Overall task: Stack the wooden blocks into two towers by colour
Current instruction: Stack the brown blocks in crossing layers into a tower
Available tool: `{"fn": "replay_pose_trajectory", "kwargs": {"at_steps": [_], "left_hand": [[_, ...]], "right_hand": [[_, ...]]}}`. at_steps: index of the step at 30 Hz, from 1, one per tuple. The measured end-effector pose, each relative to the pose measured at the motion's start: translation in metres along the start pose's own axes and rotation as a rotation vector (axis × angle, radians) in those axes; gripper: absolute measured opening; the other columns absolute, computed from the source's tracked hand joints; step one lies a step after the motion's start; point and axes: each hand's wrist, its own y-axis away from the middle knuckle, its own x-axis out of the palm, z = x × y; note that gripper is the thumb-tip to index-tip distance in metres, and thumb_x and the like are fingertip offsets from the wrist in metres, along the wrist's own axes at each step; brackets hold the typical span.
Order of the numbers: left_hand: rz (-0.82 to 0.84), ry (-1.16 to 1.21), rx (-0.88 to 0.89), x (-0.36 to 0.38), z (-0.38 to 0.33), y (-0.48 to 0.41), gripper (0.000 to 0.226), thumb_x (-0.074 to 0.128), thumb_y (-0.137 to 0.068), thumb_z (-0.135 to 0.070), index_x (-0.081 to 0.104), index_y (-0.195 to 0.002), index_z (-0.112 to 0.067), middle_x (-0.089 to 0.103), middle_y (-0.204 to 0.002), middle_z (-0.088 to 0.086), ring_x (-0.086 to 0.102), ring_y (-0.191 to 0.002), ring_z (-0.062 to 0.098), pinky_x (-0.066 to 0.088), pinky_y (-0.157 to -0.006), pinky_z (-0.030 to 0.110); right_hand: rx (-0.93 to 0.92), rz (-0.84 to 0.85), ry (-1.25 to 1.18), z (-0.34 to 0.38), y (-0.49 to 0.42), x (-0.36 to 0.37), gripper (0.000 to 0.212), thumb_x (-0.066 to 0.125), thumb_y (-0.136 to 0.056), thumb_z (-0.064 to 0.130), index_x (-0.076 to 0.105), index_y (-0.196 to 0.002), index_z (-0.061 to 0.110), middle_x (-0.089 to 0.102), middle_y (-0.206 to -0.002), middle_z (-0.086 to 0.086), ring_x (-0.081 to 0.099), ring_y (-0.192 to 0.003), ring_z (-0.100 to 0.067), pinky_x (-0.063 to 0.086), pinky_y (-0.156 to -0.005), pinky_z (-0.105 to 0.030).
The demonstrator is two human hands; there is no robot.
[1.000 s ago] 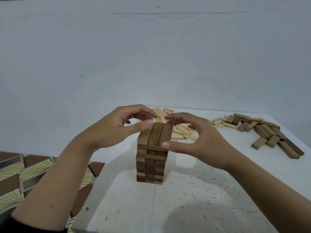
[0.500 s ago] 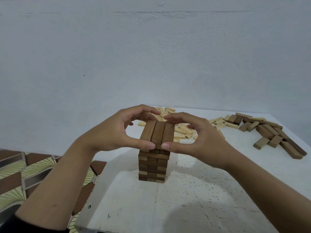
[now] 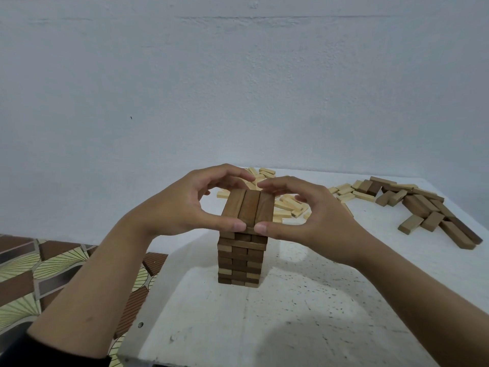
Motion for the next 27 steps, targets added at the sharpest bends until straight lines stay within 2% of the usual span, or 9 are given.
{"fn": "replay_pose_trajectory", "kwargs": {"at_steps": [4,7,11,17,21,24,26,27], "left_hand": [[0.007,-0.009,-0.004,-0.001,-0.001,0.000,0.071,0.087,-0.069,-0.044,0.060,-0.134,-0.034,0.065,-0.129,-0.007,0.054,-0.132,0.014,0.038,-0.111,0.051],[0.015,-0.007,-0.011,-0.002,-0.001,0.001,0.072,0.088,-0.068,-0.042,0.059,-0.134,-0.036,0.065,-0.129,-0.008,0.054,-0.132,0.013,0.038,-0.109,0.045],[0.002,-0.021,-0.001,-0.001,-0.006,0.001,0.067,0.083,-0.069,-0.049,0.060,-0.131,-0.038,0.065,-0.129,-0.013,0.056,-0.129,0.010,0.039,-0.106,0.047],[-0.105,-0.009,0.066,0.005,-0.021,-0.005,0.042,0.069,-0.082,-0.054,0.066,-0.120,-0.038,0.068,-0.124,-0.016,0.059,-0.124,0.010,0.040,-0.096,0.038],[-0.205,-0.042,0.129,0.013,-0.037,-0.011,0.031,0.064,-0.087,-0.056,0.071,-0.111,-0.037,0.069,-0.116,-0.012,0.060,-0.120,0.013,0.040,-0.096,0.037],[-0.244,-0.100,0.181,0.022,-0.055,-0.014,0.022,0.067,-0.090,-0.053,0.071,-0.106,-0.039,0.067,-0.111,-0.011,0.060,-0.116,0.013,0.038,-0.092,0.027],[-0.241,-0.115,0.207,0.030,-0.069,-0.016,0.019,0.069,-0.092,-0.050,0.072,-0.105,-0.038,0.066,-0.108,-0.010,0.061,-0.114,0.011,0.039,-0.088,0.014],[-0.232,-0.120,0.218,0.035,-0.077,-0.017,0.019,0.069,-0.090,-0.048,0.072,-0.105,-0.037,0.065,-0.107,-0.010,0.061,-0.113,0.011,0.043,-0.086,0.012]], "right_hand": [[-0.007,-0.003,0.001,-0.001,0.000,0.000,0.059,0.082,-0.067,0.055,0.064,-0.122,0.045,0.064,-0.121,0.027,0.054,-0.120,0.008,0.032,-0.086,0.004],[-0.007,-0.007,0.002,-0.002,0.000,0.001,0.060,0.082,-0.067,0.056,0.064,-0.123,0.045,0.064,-0.122,0.026,0.054,-0.121,0.006,0.036,-0.092,-0.008],[-0.004,-0.027,0.002,-0.004,0.000,0.000,0.056,0.077,-0.071,0.062,0.063,-0.123,0.046,0.062,-0.126,0.026,0.053,-0.124,0.004,0.040,-0.099,-0.024],[-0.019,-0.146,-0.048,-0.003,0.001,-0.002,0.039,0.065,-0.083,0.059,0.066,-0.117,0.040,0.063,-0.120,0.025,0.055,-0.121,0.003,0.041,-0.101,-0.023],[-0.044,-0.228,-0.067,-0.001,0.007,-0.010,0.022,0.065,-0.091,0.046,0.068,-0.108,0.033,0.069,-0.110,0.020,0.061,-0.114,-0.002,0.044,-0.100,-0.027],[-0.062,-0.290,-0.078,-0.001,0.013,-0.020,0.006,0.067,-0.094,0.032,0.068,-0.099,0.029,0.071,-0.100,0.017,0.065,-0.105,-0.007,0.048,-0.098,-0.035],[-0.080,-0.313,-0.094,-0.003,0.016,-0.027,0.003,0.068,-0.094,0.028,0.068,-0.096,0.025,0.072,-0.095,0.015,0.067,-0.101,-0.011,0.051,-0.094,-0.039],[-0.084,-0.322,-0.094,-0.004,0.019,-0.031,0.004,0.068,-0.095,0.027,0.069,-0.095,0.023,0.072,-0.094,0.013,0.067,-0.099,-0.013,0.052,-0.091,-0.040]]}}
